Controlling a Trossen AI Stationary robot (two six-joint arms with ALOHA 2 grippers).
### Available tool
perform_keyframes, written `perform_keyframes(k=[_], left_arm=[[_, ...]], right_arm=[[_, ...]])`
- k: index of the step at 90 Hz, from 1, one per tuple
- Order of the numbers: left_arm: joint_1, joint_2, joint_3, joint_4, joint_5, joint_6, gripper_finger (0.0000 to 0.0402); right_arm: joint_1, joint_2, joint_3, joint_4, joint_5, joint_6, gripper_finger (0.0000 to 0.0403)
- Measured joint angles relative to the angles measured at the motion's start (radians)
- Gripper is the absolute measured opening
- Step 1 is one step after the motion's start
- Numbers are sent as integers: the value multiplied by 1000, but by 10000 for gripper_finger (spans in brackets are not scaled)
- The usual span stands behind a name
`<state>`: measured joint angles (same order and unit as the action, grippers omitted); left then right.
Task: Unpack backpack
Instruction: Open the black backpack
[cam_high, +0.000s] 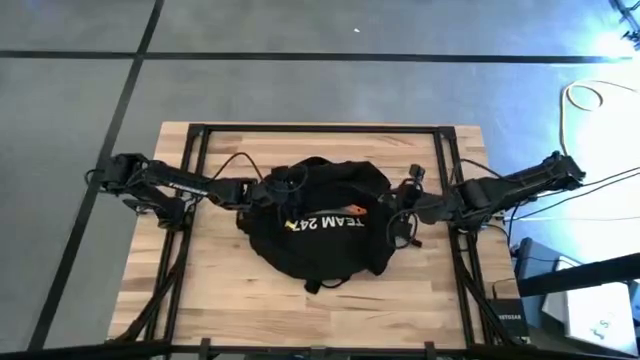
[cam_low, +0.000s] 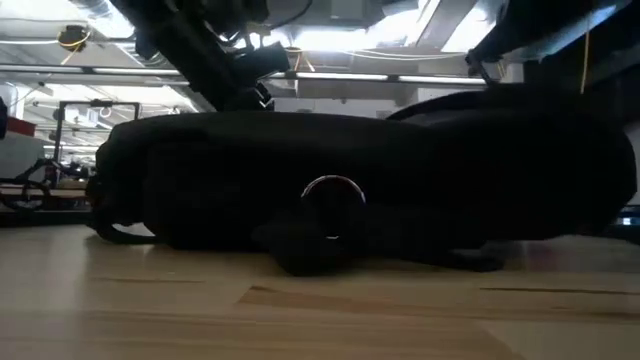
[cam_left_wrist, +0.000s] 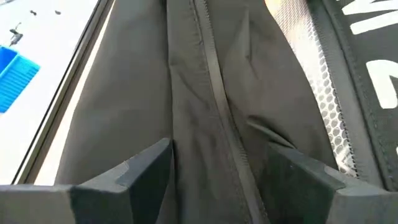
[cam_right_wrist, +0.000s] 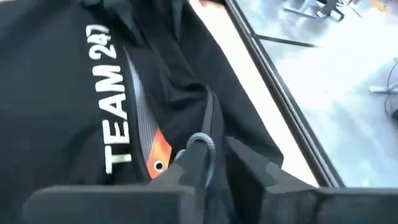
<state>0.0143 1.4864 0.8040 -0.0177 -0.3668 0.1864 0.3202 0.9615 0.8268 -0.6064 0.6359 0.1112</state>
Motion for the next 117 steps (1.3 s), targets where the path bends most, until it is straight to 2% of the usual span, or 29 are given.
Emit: perform_keyframes(k=[16,33,42,57,67,74,86,102,108,117], left_arm=[[24,0,0,6,-8,-25,239],[30,0,-1,4,-10,-67,239],[24,0,-1,4,-10,-68,239],[21,0,-1,36,4,-81,239],[10,-1,-1,66,21,-86,239],[4,-1,-1,63,23,-86,239],[4,-1,-1,34,24,-90,239],[5,-1,-1,-11,22,-98,239],[6,-1,-1,-8,20,-98,239],[6,-1,-1,-3,17,-98,239]], right_arm=[[0,12,0,90,11,-138,138],[0,12,-2,358,24,-287,209],[0,25,-2,498,-49,-303,235],[-14,126,-2,686,-297,-278,259],[-13,215,-2,722,-331,-290,261],[-12,263,-2,727,-258,-362,261],[-13,286,-2,685,36,-486,261],[-12,219,-2,511,291,-480,261],[-12,170,-2,402,322,-399,261],[-12,92,-2,221,288,-201,261]])
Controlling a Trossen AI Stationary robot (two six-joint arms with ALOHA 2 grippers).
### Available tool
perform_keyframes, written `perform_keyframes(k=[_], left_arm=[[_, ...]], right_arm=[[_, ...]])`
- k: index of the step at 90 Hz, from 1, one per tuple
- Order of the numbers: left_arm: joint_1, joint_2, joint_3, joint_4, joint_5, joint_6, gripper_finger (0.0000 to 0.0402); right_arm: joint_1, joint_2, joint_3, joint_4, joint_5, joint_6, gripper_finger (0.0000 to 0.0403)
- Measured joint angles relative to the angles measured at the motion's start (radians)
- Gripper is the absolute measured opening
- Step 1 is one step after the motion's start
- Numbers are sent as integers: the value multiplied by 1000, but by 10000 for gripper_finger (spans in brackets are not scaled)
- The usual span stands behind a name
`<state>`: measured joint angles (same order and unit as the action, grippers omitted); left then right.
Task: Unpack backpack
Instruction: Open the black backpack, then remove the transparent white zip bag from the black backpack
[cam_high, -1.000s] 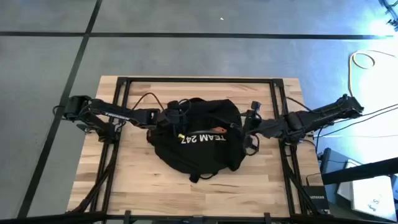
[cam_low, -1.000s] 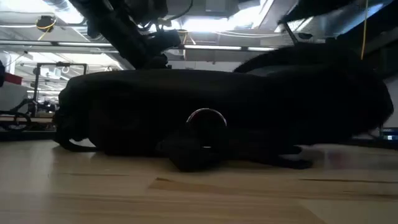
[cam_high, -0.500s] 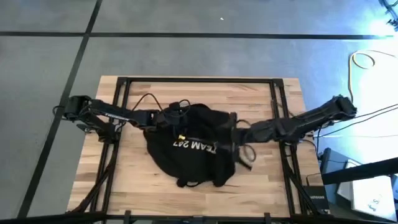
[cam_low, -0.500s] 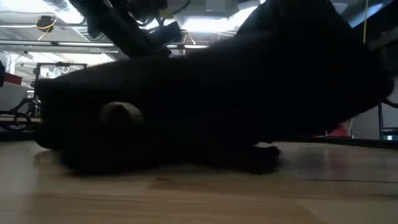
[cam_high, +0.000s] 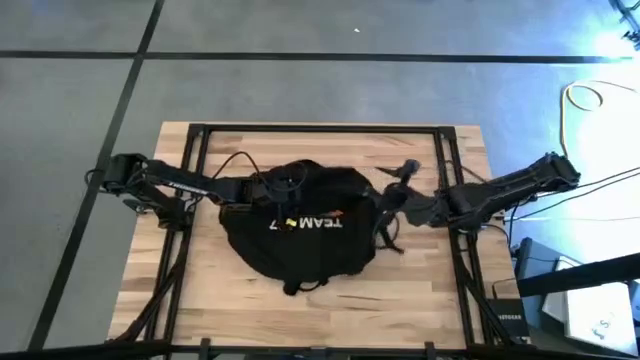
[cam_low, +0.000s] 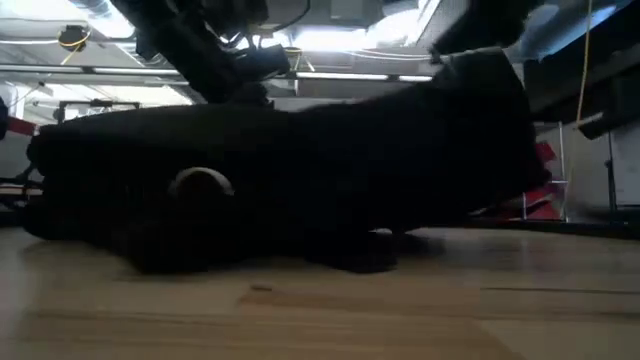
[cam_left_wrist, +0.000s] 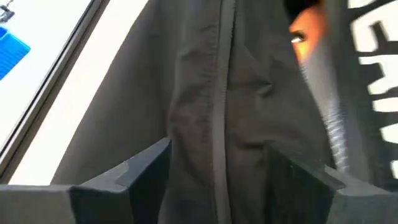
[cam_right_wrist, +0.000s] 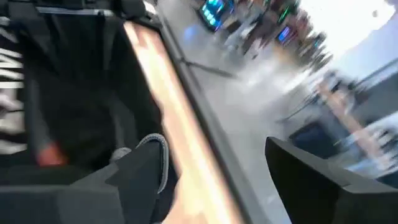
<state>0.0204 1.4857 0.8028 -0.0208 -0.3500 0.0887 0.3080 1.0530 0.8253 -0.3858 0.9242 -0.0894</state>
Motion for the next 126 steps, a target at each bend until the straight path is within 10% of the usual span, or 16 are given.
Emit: perform_keyframes(k=[28,47,60,82,126], left_arm=[[0,0,0,5,-1,0,239],[0,0,0,6,-1,1,239],[0,0,0,12,-1,23,239],[3,0,0,13,-9,24,239],[23,0,0,2,-20,16,239]], right_arm=[[-1,-135,0,-458,-359,635,261],[-1,-125,0,-603,-568,789,261],[-1,-118,0,-313,-439,636,261],[-37,76,2,152,-525,305,250],[-246,581,0,609,-976,326,217]])
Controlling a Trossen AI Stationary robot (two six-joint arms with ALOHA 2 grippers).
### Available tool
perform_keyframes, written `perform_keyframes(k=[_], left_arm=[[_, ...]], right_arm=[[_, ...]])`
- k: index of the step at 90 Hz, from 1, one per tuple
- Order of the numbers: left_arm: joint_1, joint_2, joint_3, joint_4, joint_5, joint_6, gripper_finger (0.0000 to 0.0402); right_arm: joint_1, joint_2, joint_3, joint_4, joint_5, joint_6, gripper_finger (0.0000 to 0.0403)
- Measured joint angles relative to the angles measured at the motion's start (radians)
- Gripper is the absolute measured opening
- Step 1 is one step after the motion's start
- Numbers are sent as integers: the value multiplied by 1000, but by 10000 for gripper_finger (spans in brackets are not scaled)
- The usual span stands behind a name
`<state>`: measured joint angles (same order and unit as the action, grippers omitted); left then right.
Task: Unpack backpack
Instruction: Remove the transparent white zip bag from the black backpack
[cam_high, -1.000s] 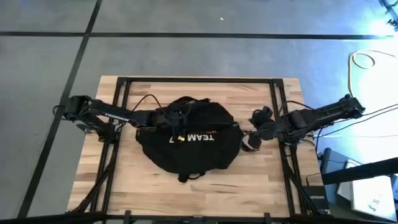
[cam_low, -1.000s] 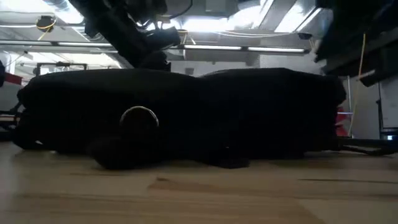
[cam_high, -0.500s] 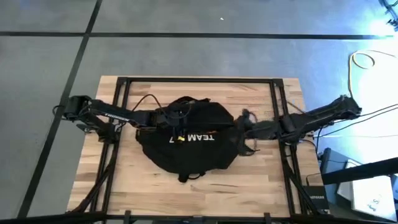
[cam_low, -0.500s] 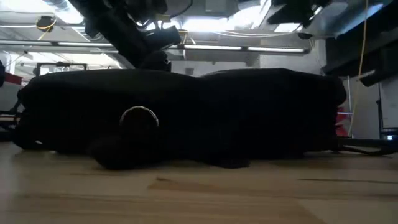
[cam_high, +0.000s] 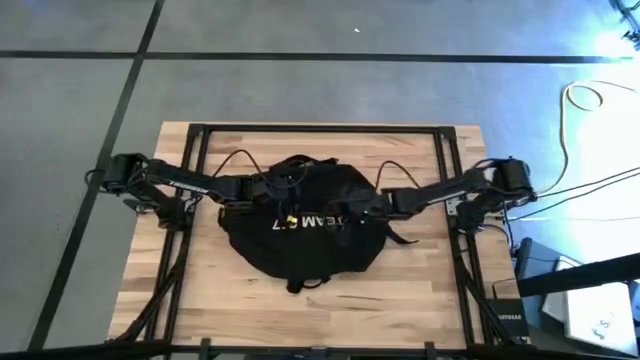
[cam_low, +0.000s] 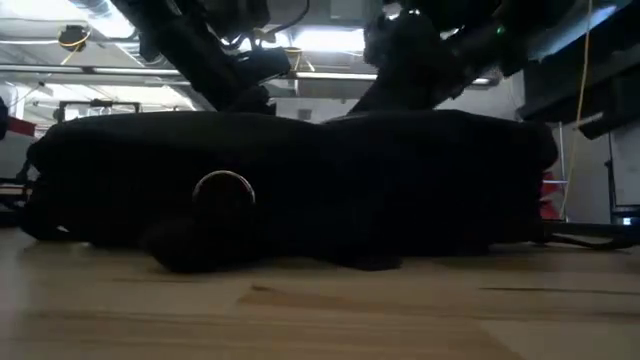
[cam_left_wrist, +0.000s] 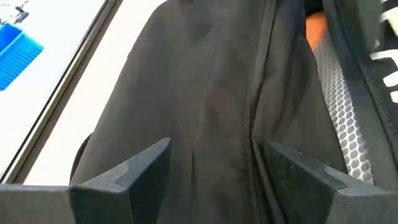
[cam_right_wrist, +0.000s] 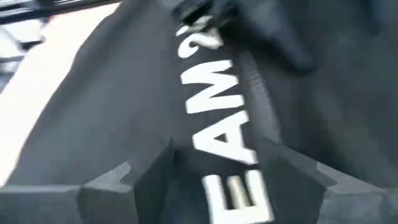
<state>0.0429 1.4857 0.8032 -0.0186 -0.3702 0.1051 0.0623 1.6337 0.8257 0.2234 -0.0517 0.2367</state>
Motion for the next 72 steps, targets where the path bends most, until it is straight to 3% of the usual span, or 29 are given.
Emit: perform_keyframes(k=[21,59,72], left_arm=[[0,0,0,-1,0,-4,239],[7,0,0,0,-1,-25,239],[2,0,0,83,159,-123,239]], right_arm=[[4,99,0,20,-70,65,217],[112,95,0,116,-242,73,216],[141,94,0,56,-254,47,216]])
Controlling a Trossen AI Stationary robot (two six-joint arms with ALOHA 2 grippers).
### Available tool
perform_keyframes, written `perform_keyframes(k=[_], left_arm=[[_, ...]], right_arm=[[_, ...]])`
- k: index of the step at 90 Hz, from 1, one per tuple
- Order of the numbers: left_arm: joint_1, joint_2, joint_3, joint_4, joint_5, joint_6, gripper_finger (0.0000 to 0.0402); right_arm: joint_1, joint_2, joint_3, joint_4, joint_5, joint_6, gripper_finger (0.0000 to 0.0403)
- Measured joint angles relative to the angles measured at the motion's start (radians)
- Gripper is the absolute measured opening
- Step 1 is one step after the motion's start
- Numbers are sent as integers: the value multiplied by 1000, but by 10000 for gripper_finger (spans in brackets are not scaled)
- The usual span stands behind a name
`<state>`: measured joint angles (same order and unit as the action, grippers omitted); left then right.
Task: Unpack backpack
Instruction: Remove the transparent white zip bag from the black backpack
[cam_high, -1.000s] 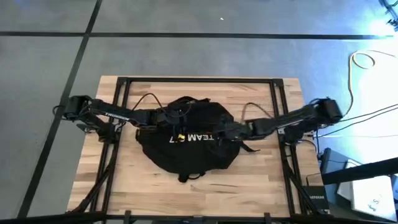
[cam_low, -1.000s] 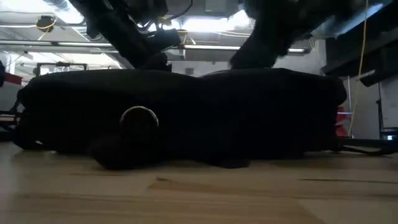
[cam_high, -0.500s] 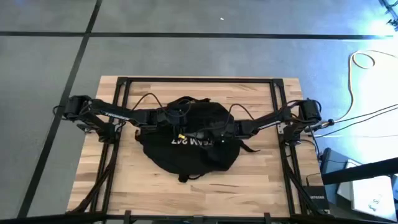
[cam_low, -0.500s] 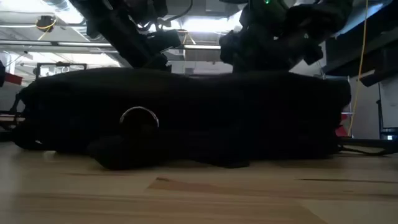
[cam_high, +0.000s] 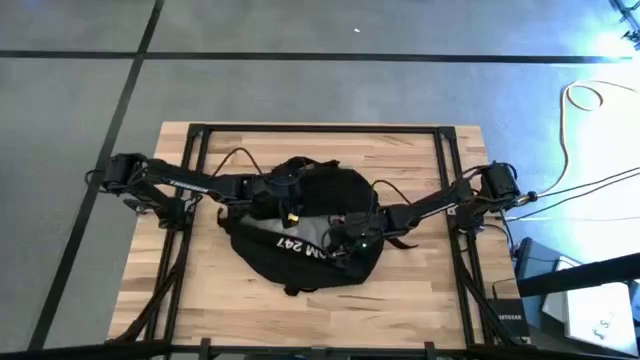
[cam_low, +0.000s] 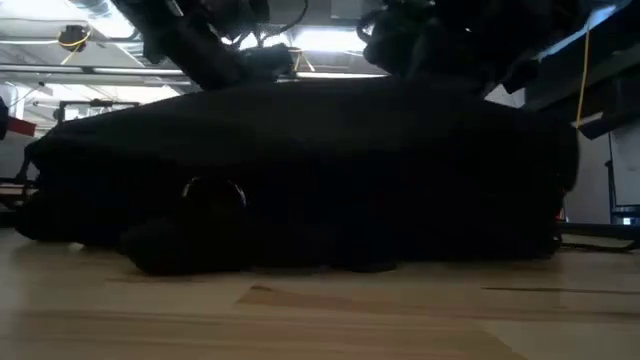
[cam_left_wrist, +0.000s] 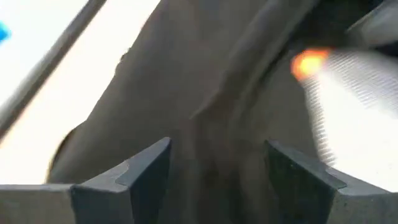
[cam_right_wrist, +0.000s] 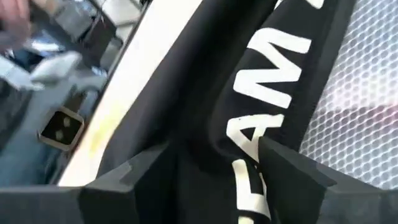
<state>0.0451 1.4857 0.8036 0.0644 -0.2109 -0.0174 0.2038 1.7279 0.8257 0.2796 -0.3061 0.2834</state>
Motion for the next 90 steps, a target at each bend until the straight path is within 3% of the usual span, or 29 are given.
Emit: perform_keyframes(k=[16,27,37,49,70,90], left_arm=[[-49,0,0,101,97,6,239],[-95,0,1,90,203,111,239],[-152,0,1,-26,181,208,239],[-178,0,1,-101,138,184,239],[-168,-1,1,-104,112,171,239],[-136,36,1,-72,172,129,239]], right_arm=[[-1,0,0,-49,0,-3,216],[-1,0,0,-49,0,-4,216],[-1,0,0,-50,4,-14,216],[-1,0,0,-50,8,-24,216],[-1,0,0,-47,10,-25,216],[-1,0,0,-48,10,-24,216]])
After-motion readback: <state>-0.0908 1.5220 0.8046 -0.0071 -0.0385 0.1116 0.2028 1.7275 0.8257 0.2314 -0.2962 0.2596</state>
